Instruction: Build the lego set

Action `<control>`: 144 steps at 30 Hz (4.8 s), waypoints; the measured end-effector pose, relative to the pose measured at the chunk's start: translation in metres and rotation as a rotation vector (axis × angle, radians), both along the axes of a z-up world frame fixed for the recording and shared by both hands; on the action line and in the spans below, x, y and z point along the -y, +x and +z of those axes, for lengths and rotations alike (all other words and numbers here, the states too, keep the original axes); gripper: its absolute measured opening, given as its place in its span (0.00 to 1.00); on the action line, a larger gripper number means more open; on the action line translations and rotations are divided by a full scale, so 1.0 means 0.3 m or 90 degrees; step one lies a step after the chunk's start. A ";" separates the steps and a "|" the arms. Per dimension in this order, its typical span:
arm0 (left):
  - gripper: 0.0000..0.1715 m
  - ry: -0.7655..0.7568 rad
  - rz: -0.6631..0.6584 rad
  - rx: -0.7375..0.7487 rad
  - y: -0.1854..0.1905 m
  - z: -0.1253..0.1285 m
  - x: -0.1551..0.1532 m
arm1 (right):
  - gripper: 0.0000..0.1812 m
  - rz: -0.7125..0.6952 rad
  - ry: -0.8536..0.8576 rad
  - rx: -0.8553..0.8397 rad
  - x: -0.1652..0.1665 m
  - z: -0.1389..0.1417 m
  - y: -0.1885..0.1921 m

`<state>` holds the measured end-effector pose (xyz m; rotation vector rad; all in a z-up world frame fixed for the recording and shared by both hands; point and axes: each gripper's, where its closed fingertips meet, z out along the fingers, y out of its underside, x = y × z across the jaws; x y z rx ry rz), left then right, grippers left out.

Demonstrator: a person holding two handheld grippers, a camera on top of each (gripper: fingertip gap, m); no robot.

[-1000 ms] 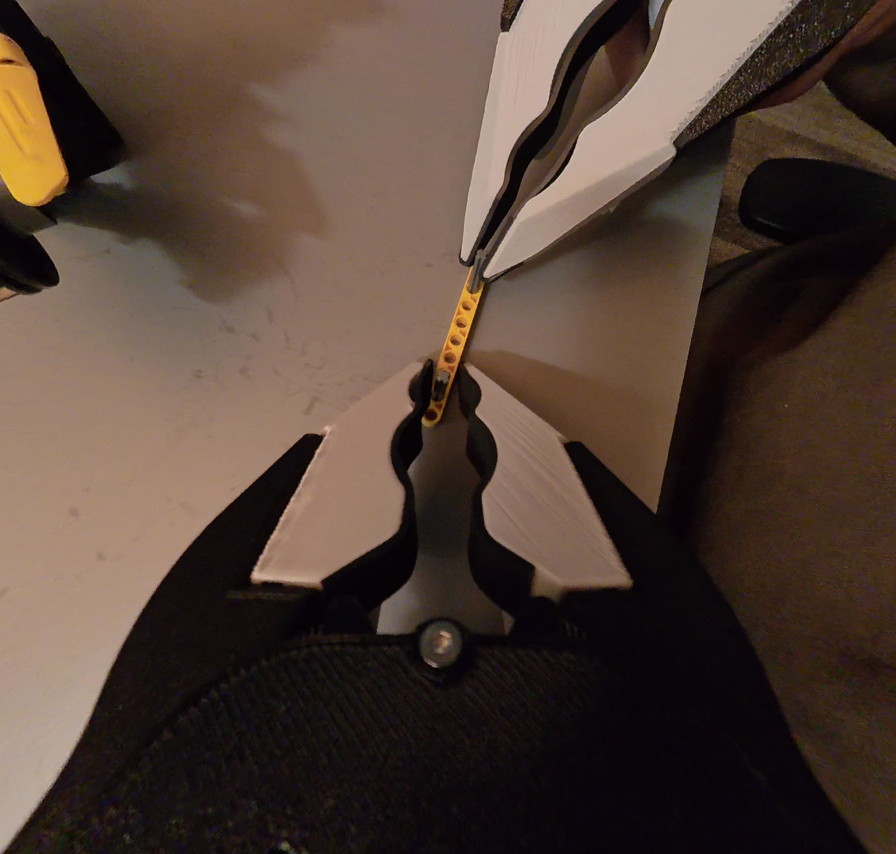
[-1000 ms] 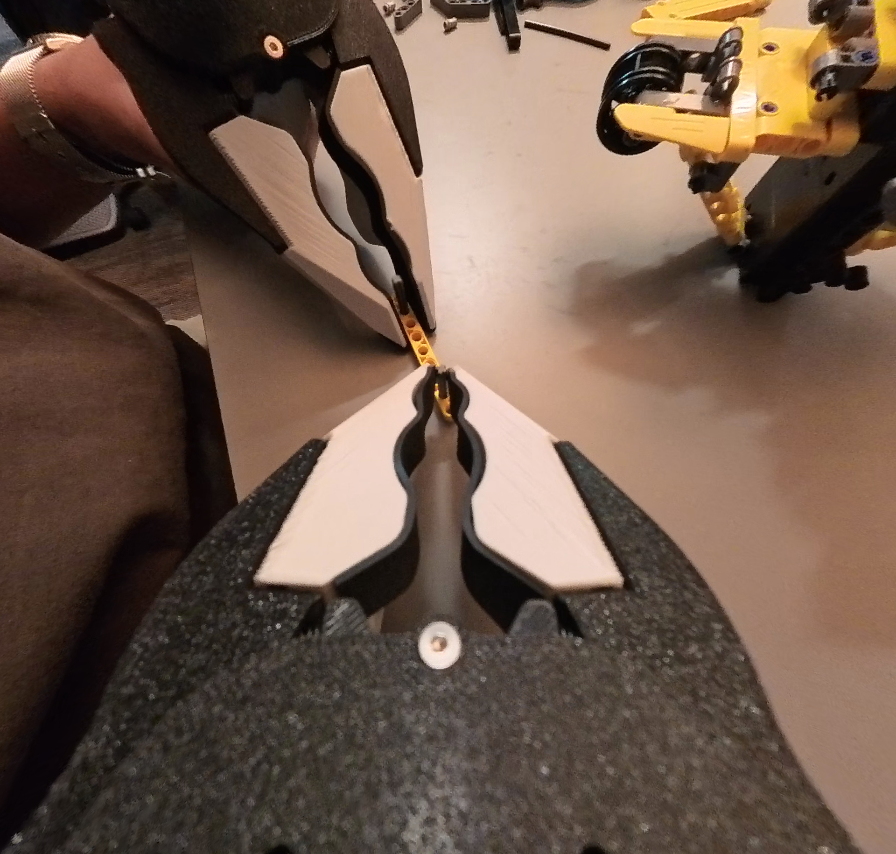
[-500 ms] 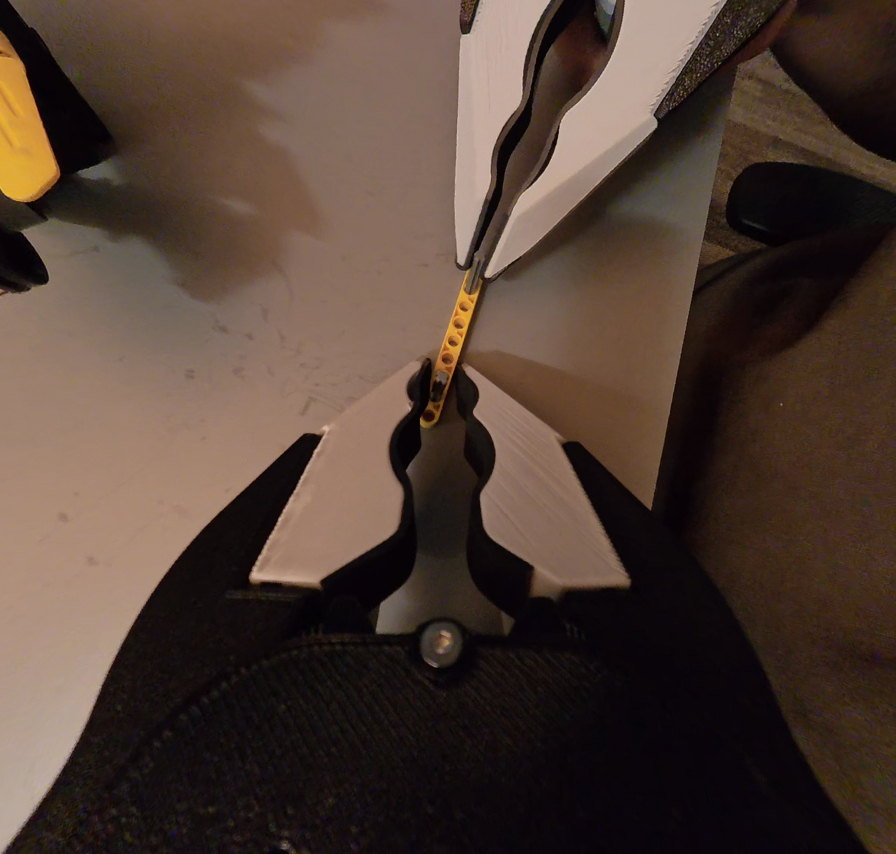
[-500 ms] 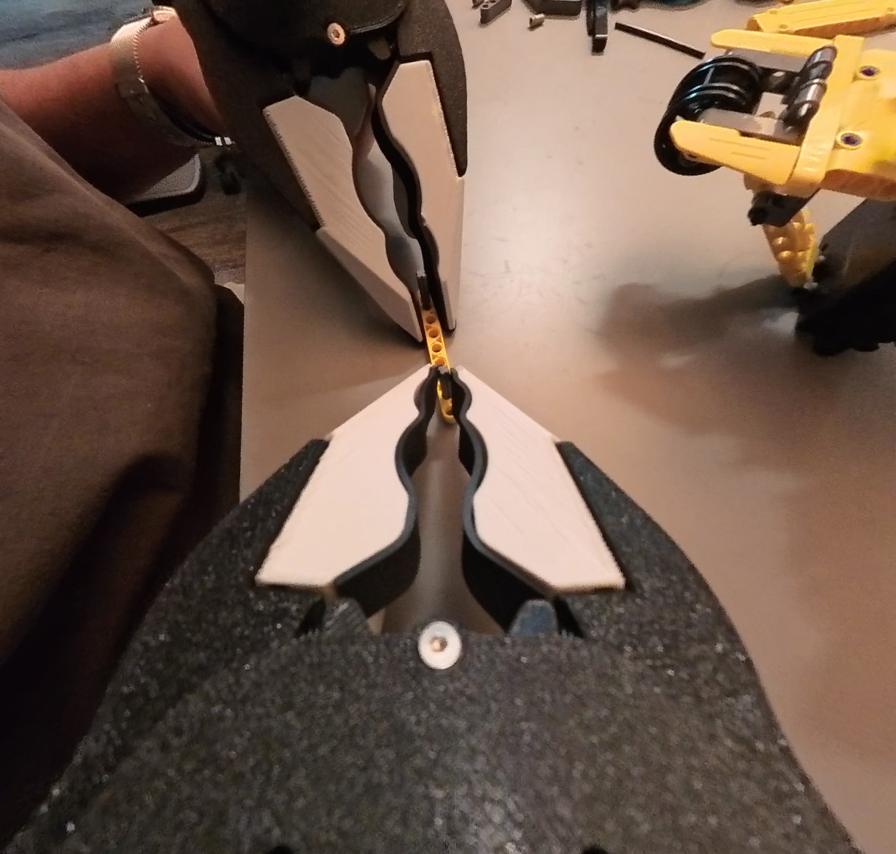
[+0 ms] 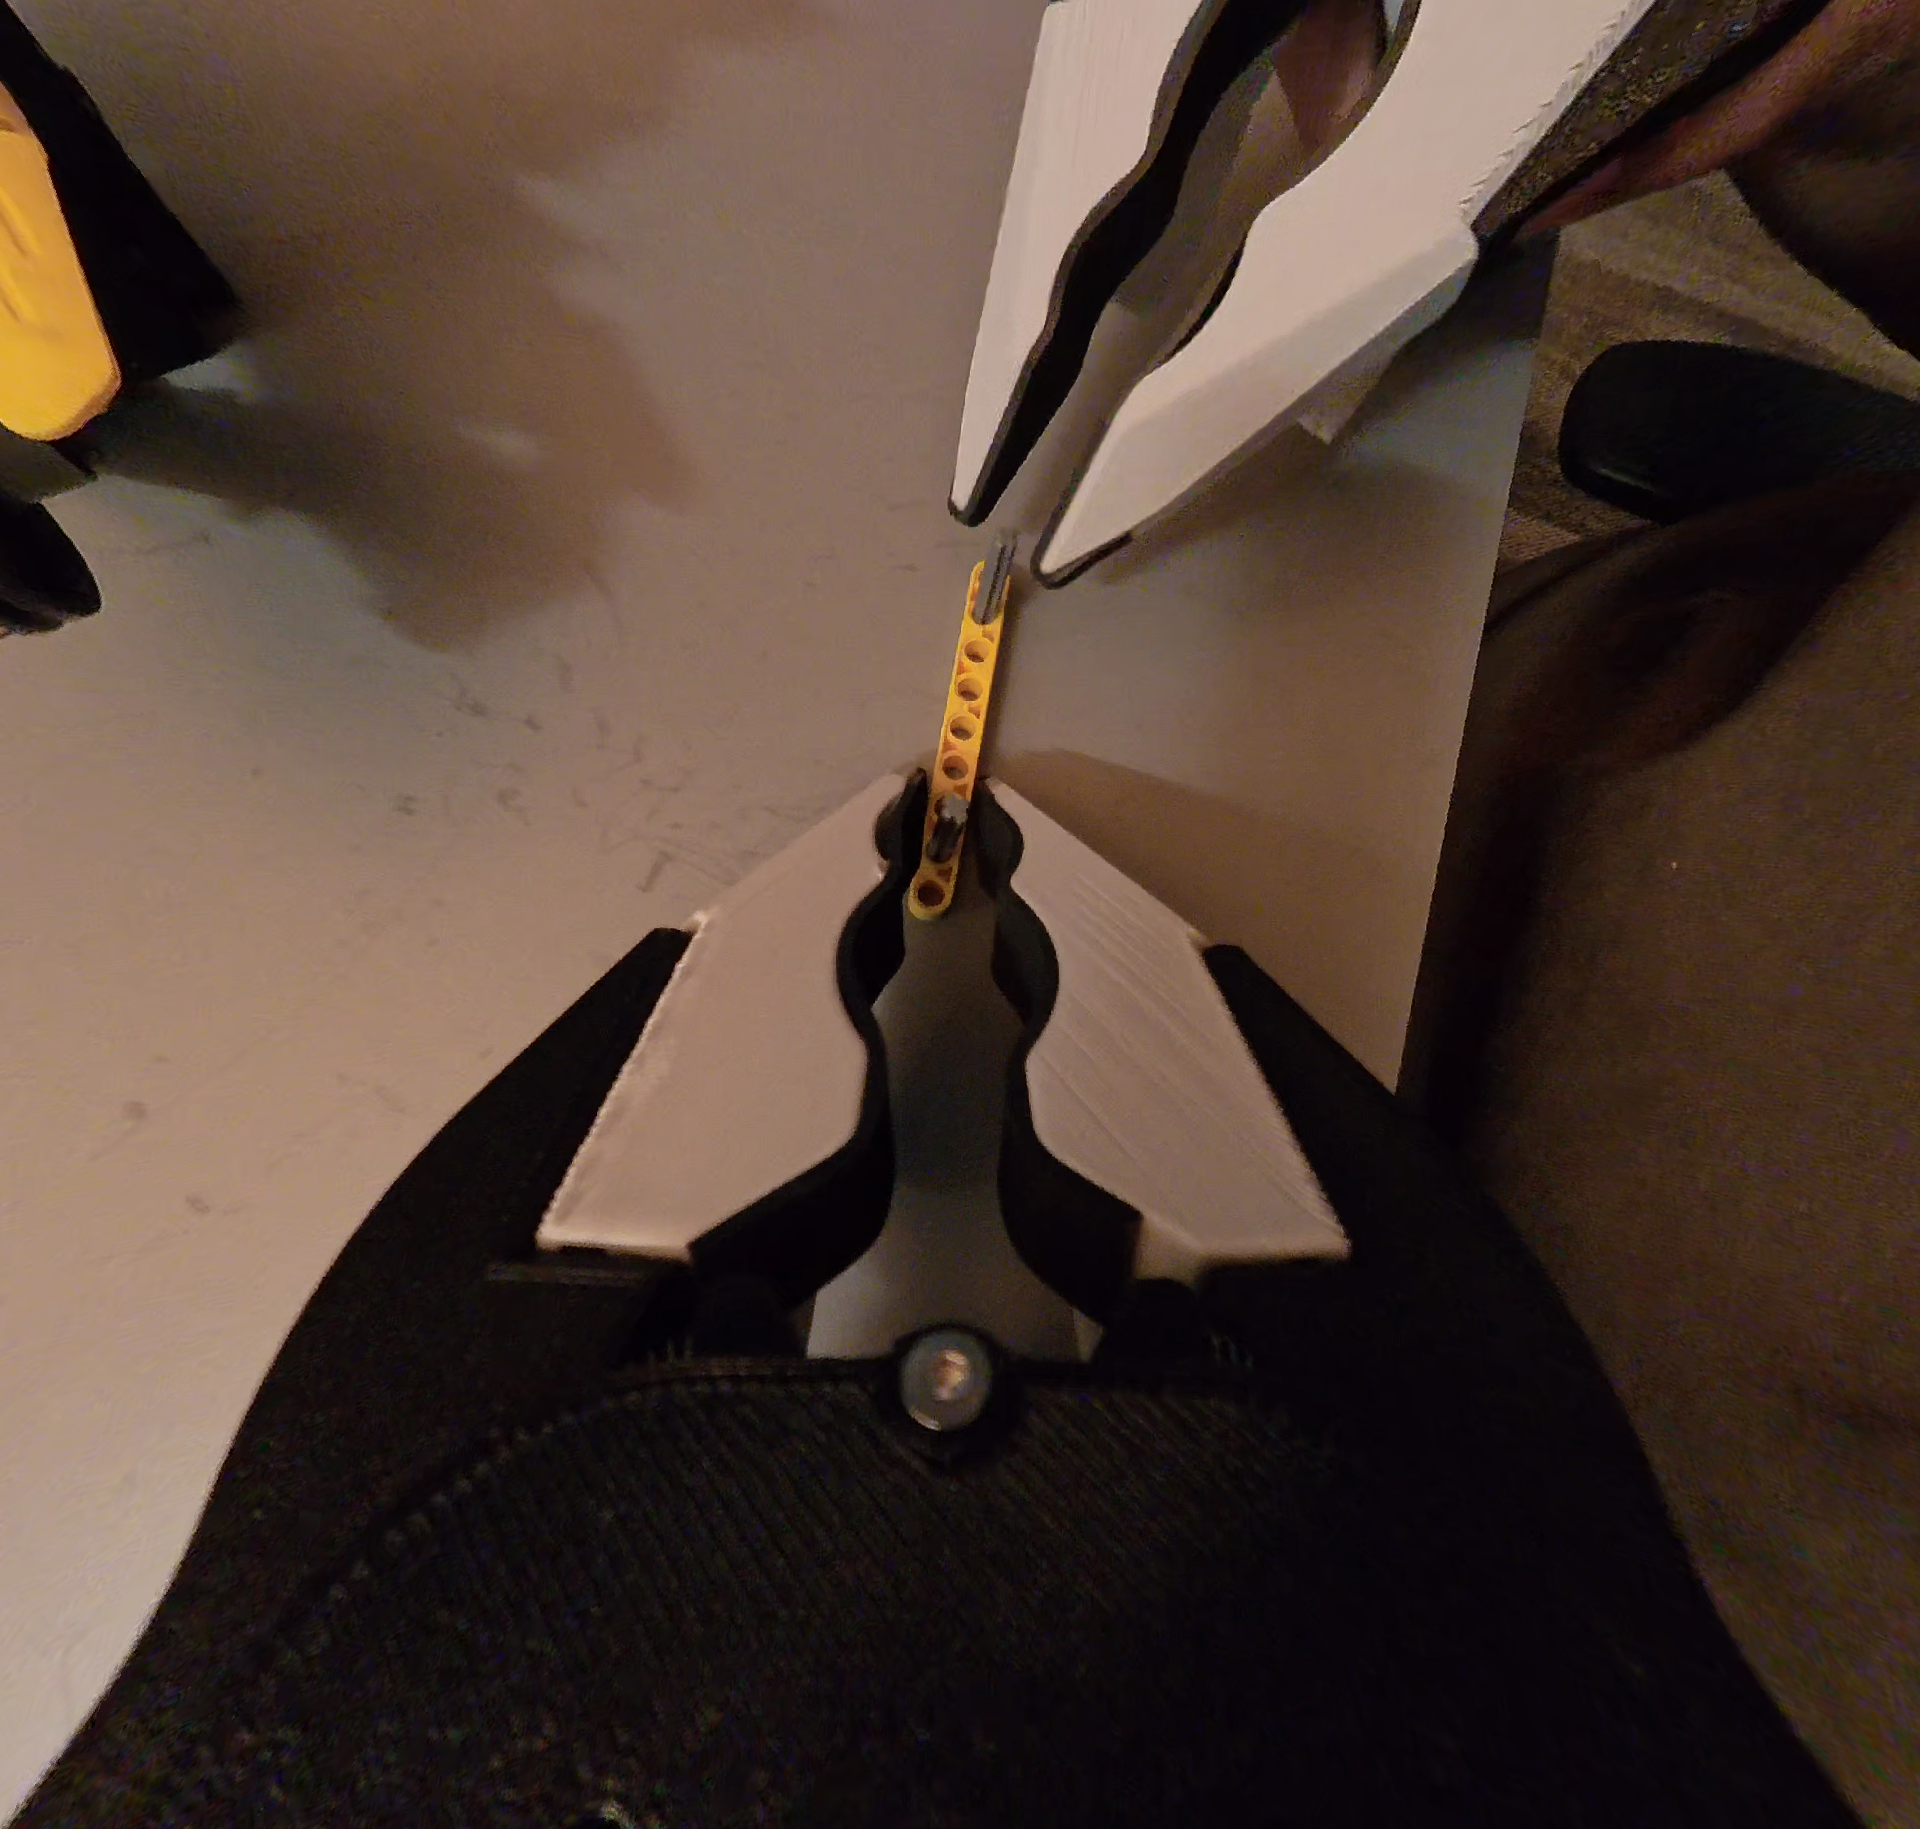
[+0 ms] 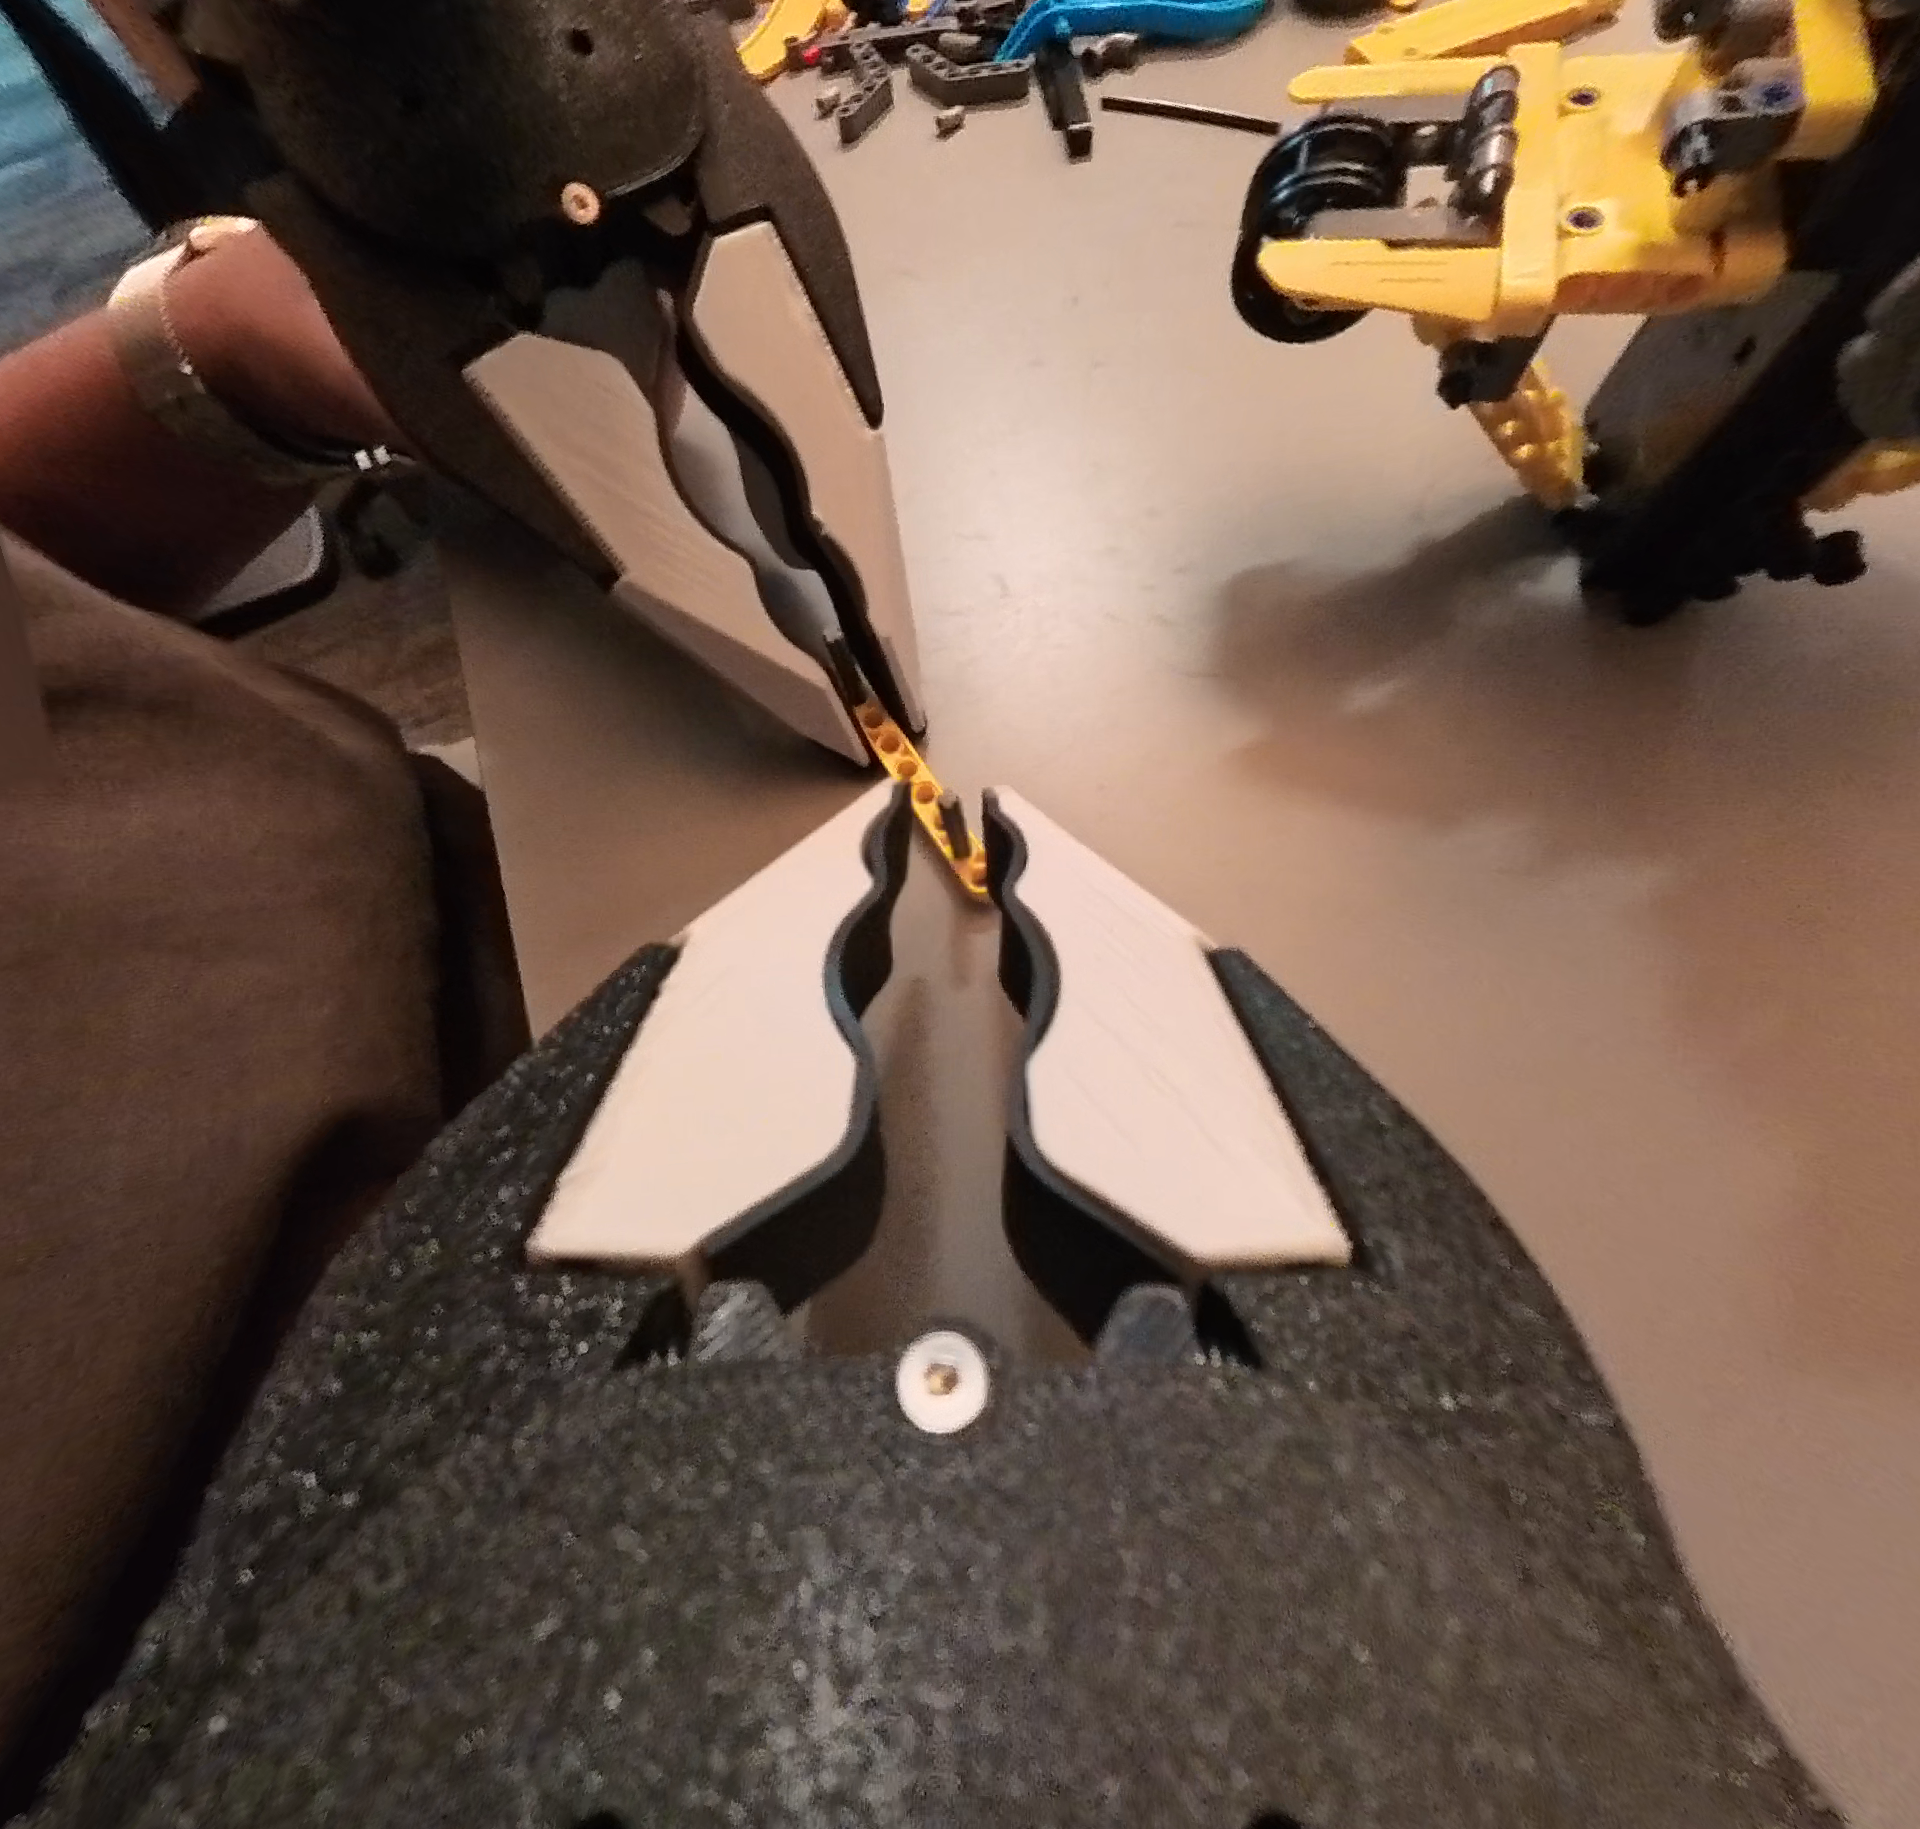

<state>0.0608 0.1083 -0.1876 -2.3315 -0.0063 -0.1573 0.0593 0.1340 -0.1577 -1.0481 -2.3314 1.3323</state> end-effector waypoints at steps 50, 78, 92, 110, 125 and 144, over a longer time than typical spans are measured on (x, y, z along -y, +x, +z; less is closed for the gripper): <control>0.05 0.000 -0.002 0.002 0.002 -0.001 0.000 | 0.02 0.016 0.043 -0.001 0.006 -0.026 0.023; 0.05 0.000 -0.002 -0.002 0.001 -0.001 0.000 | 0.08 0.022 0.043 0.012 -0.011 -0.037 0.035; 0.08 0.001 -0.006 0.000 0.004 0.001 0.000 | 0.08 0.028 0.108 0.024 -0.003 -0.084 0.024; 0.10 0.084 -0.004 0.047 -0.005 0.072 0.026 | 0.06 0.029 0.107 0.042 -0.006 -0.094 0.024; 0.01 0.079 0.005 0.030 -0.013 0.068 0.028 | 0.05 0.029 0.108 0.041 -0.006 -0.094 0.024; 0.02 0.067 0.022 -0.029 -0.026 0.055 0.032 | 0.05 0.030 0.111 0.037 -0.005 -0.094 0.024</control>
